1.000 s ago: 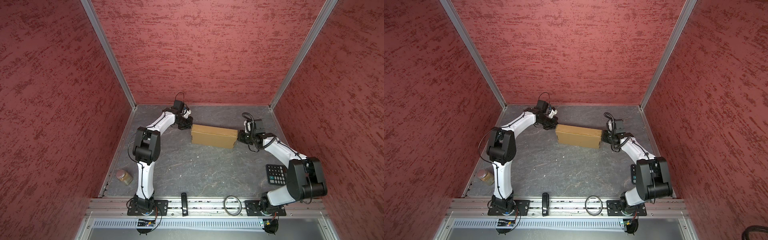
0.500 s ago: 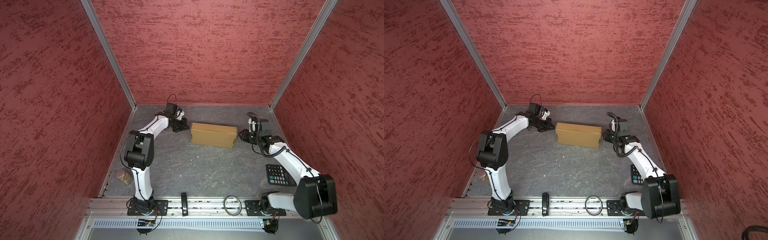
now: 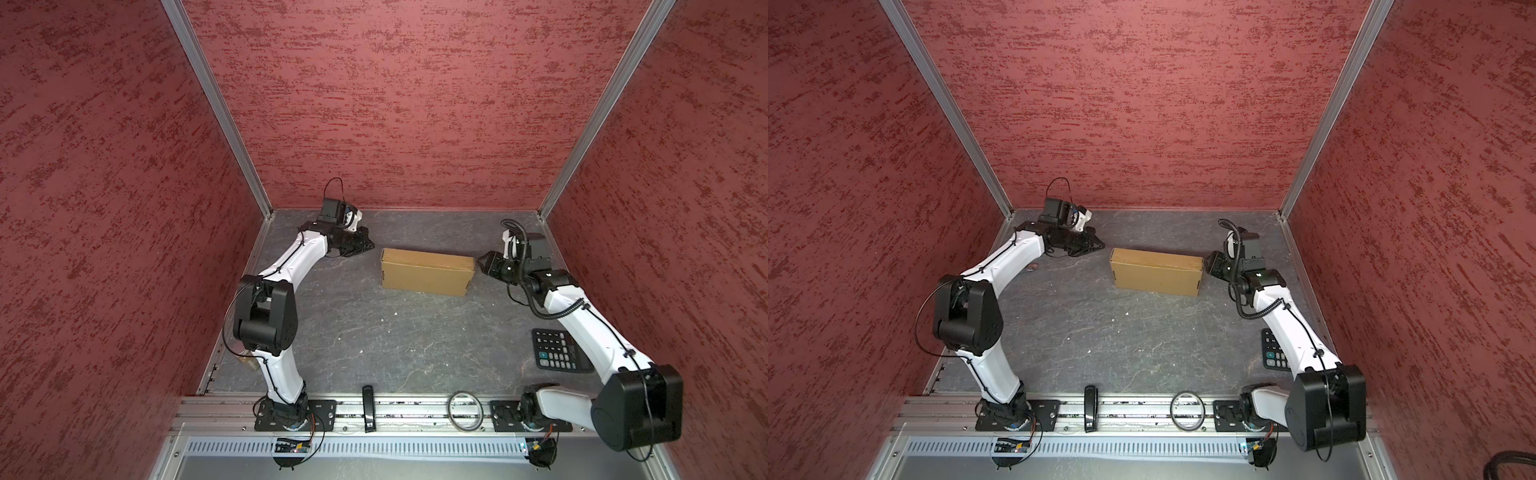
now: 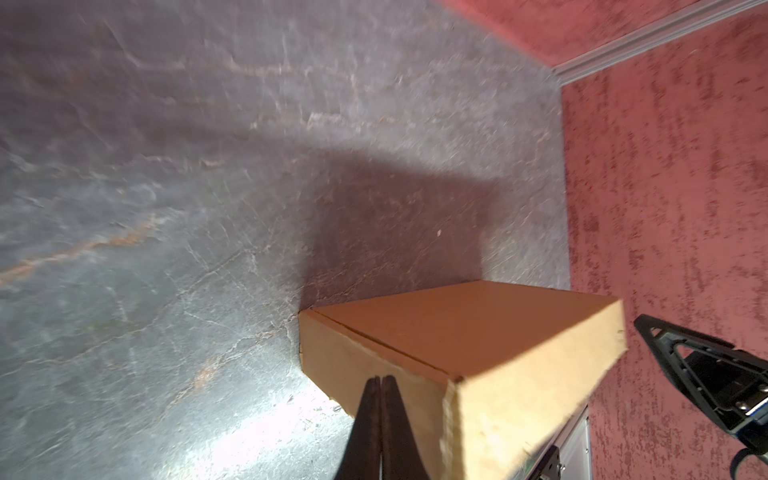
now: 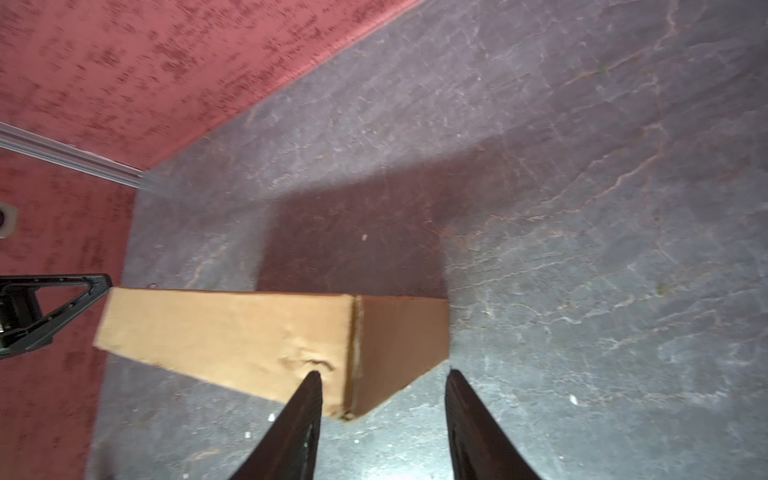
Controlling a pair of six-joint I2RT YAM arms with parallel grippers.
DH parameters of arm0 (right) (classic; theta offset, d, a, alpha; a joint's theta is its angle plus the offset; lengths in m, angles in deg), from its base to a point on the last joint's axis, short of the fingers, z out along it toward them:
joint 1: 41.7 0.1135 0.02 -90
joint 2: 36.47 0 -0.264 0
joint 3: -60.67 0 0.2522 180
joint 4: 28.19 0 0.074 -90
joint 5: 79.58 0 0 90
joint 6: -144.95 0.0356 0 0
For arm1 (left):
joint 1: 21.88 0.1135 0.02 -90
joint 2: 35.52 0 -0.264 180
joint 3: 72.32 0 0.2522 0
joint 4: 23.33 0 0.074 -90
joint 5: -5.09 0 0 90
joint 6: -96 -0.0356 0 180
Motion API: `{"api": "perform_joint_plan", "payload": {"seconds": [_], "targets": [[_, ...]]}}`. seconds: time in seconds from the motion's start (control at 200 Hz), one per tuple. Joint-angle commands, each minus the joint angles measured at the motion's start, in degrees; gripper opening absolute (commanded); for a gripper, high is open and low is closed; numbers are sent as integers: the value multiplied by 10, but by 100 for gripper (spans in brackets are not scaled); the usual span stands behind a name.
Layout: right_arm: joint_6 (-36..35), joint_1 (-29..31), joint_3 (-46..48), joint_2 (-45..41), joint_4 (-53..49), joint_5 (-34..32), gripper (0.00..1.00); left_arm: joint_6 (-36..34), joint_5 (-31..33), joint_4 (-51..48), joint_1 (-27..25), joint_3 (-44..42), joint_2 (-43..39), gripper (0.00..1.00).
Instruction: Fold the paper box
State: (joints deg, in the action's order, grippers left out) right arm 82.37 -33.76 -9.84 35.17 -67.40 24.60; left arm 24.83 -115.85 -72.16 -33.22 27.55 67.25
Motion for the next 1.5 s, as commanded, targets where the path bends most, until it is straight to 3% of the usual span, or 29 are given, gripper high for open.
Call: {"api": "perform_joint_plan", "payload": {"seconds": [0.0, 0.286, 0.576, 1.493], "targets": [[15, 3, -25, 0, 16, 43, 50, 1, -5, 4, 5, 1, -24, 6], [12, 3, -29, 55, 32, 70, 44, -8, -50, 39, -18, -6, -22, 8], [13, 3, -9, 64, 48, 74, 39, -4, -79, 120, -23, -42, -8, 25], [-3, 3, 45, 27, 37, 75, 35, -16, -43, 123, -55, -143, -55, 27]]}}
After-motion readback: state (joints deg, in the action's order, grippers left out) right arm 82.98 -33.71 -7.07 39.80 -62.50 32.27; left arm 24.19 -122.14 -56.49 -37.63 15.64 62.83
